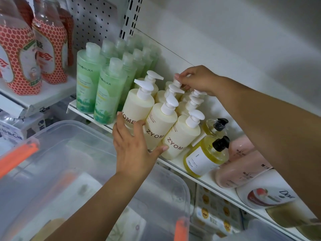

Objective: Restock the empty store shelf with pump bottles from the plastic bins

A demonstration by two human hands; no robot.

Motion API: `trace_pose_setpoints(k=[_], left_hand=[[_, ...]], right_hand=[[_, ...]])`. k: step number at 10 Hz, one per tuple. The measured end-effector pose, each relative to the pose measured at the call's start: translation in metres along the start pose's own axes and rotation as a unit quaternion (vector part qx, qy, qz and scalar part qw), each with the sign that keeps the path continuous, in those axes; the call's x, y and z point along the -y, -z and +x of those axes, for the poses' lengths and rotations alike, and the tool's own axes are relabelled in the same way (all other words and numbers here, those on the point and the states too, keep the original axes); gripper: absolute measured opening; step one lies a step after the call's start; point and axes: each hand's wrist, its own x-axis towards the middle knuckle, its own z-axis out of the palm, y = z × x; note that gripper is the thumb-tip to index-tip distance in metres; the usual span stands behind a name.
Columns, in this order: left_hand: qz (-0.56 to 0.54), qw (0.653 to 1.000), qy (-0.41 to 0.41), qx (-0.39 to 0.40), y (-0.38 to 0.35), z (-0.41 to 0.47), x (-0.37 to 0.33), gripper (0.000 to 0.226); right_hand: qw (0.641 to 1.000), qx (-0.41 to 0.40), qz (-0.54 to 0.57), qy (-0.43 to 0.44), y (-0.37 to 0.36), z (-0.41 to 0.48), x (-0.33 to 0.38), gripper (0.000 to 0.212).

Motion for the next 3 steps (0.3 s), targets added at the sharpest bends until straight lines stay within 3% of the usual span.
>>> trace_pose_setpoints(k=[2, 3], left_hand=[[-0.009, 1.0, -0.005, 0.016, 0.004, 0.001, 0.001, 0.089], [-0.027, 0.999, 0.002, 0.028, 0.014, -0.003, 0.0, 0.089]], right_hand=[[0.993, -0.118, -0.013, -0.006, 0.009, -0.023, -0.009, 0.044], [0.986, -0.157, -0.051, 0.024, 0.013, -0.046, -0.015, 0.035]])
